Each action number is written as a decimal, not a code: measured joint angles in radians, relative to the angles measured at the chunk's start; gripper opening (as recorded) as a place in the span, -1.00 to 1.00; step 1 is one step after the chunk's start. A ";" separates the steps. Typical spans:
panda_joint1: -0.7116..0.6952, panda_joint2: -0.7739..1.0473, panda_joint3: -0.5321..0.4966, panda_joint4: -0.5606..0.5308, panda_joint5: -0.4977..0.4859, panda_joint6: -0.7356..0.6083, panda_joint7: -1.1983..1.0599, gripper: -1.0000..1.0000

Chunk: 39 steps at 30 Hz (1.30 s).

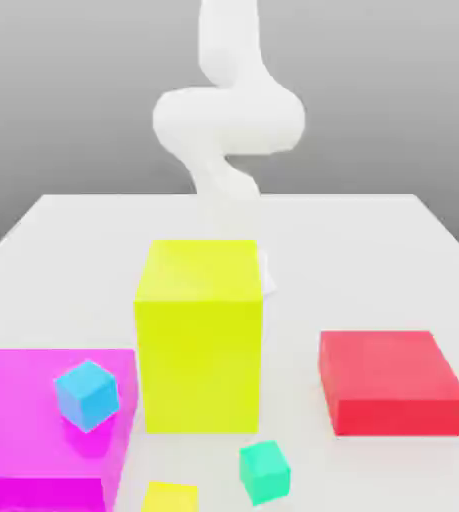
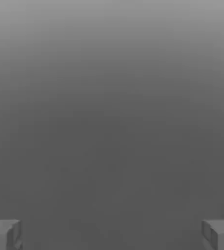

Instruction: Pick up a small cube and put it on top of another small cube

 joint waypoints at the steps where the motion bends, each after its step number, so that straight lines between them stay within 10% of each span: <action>1: 0.020 0.030 -0.021 0.000 0.007 0.007 -0.043 0.00; 19: 0.259 0.534 -0.300 0.009 0.218 0.121 -0.837 0.00; 39: 0.210 1.044 -0.300 0.008 0.275 0.281 -1.593 0.00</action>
